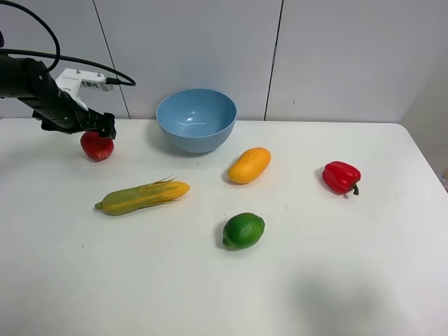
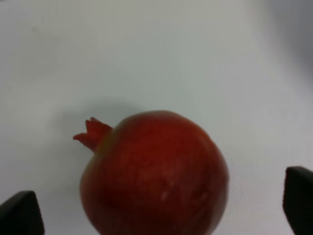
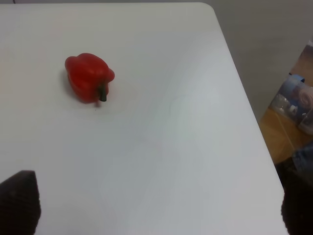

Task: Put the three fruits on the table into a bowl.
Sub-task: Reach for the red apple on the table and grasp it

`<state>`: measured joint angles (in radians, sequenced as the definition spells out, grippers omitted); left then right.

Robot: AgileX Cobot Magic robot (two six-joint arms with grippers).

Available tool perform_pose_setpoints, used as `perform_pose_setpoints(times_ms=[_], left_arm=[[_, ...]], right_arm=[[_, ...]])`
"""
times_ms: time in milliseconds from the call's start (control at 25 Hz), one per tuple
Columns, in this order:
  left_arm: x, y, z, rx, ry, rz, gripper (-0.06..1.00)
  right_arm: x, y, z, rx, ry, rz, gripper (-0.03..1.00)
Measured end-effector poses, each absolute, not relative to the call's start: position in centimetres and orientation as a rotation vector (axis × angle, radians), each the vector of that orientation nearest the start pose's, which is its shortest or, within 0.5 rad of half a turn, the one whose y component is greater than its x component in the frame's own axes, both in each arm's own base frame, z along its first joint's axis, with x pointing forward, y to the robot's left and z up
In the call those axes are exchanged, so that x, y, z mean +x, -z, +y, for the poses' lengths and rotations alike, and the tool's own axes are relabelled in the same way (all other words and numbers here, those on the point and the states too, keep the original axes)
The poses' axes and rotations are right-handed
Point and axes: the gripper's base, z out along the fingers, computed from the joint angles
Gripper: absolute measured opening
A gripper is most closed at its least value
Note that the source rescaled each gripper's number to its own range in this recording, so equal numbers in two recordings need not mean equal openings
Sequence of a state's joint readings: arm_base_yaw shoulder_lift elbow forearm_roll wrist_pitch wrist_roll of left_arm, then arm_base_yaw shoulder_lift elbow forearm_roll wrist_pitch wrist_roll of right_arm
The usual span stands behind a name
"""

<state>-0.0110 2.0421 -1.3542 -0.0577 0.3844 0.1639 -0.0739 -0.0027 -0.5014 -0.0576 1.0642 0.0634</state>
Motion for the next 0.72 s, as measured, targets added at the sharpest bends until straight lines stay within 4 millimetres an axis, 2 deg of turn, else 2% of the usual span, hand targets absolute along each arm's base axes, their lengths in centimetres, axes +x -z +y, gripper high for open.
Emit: perform_pose_setpoints(times_ms=[120,400,720], left_arm=[[43.4,-14.7,-0.7,0.164,-0.01,2.568,1.0],[43.8,-13.9,-0.5,0.15,-0.012,2.541,1.0],[44.1,-11.5,0.3,0.127,-0.02,2.569,1.0]], right_arm=[[-0.6,-27.7,-0.4,0.143,0.076,2.038,1.0],[-0.6,-27.7,-0.4,0.143,0.076,2.038,1.0],[-0.6,-27.7,-0.4,0.143,0.076,2.038,1.0]])
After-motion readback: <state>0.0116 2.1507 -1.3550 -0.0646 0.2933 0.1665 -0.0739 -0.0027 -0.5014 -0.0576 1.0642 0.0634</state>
